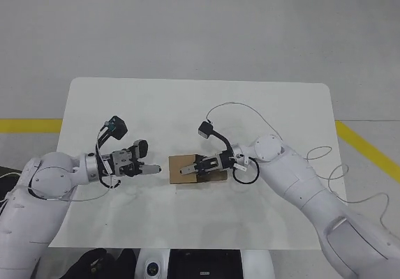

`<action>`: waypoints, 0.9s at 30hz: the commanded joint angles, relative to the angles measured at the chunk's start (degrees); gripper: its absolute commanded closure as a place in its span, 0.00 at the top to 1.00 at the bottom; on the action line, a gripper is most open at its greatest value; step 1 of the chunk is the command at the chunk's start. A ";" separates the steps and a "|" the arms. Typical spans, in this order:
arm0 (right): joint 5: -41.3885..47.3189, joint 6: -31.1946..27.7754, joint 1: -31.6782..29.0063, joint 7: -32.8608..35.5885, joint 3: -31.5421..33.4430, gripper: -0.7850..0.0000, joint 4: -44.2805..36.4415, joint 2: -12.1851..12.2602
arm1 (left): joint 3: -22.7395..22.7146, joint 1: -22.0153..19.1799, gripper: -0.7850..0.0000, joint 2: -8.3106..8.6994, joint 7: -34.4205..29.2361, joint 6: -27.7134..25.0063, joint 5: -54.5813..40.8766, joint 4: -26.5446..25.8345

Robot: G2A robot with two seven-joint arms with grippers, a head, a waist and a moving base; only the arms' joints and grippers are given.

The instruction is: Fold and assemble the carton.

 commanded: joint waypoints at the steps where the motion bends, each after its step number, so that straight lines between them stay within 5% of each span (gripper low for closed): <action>1: 0.00 -0.29 0.78 -0.28 -0.67 0.00 2.09 -0.91 | 0.01 0.65 1.00 0.03 2.19 -3.63 4.12 -0.36; 12: 0.73 -1.10 4.44 -1.09 -3.03 0.00 10.96 -5.24 | -1.86 2.53 1.00 -0.51 21.49 -16.65 28.94 -2.81; 20: 1.31 -1.20 6.07 -1.19 -3.64 0.27 15.15 -7.36 | 2.25 2.75 1.00 0.07 39.10 -16.65 53.63 -5.19; 27: 1.46 -0.48 6.81 -0.47 -3.14 0.49 16.48 -7.58 | 4.67 0.89 1.00 0.98 56.47 -16.65 68.14 0.11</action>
